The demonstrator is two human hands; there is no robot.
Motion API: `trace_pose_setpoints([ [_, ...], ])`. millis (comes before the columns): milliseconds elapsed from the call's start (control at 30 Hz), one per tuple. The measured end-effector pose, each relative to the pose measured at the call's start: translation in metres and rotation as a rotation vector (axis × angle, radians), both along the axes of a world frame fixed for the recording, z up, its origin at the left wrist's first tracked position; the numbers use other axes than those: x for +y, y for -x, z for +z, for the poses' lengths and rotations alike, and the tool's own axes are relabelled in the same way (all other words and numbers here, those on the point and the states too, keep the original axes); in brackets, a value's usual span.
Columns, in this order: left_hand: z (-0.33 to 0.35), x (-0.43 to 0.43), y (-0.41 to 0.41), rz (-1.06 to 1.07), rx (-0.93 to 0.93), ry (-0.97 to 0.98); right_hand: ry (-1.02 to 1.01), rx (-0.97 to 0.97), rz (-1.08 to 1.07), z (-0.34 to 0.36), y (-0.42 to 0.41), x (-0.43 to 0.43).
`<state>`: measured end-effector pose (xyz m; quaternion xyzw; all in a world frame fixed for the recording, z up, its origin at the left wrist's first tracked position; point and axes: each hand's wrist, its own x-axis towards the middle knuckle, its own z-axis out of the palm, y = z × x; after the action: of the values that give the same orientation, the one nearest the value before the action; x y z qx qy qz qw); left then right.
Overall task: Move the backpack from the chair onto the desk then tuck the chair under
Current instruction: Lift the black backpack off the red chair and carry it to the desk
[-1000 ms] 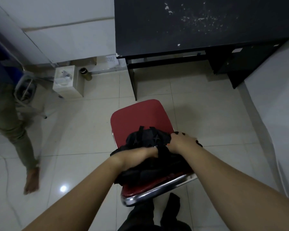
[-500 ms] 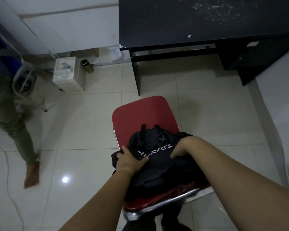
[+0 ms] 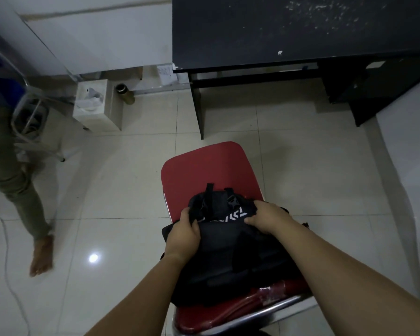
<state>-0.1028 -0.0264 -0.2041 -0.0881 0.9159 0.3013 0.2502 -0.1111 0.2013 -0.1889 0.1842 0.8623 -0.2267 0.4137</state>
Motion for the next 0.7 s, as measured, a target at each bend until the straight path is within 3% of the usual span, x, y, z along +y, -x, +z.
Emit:
trace_pose_setpoints([
  [200, 0.031, 0.009, 0.023, 0.043, 0.105, -0.104, 0.039, 0.275, -0.136, 0.039, 0.000, 0.014],
  [433, 0.107, 0.071, 0.067, -0.161, 0.295, -0.074, -0.026, 0.471, -0.190, 0.117, 0.011, 0.075],
  [700, 0.183, 0.202, 0.090, -0.397, 0.588, 0.043, -0.112, 0.698, -0.253, 0.193, 0.010, 0.193],
])
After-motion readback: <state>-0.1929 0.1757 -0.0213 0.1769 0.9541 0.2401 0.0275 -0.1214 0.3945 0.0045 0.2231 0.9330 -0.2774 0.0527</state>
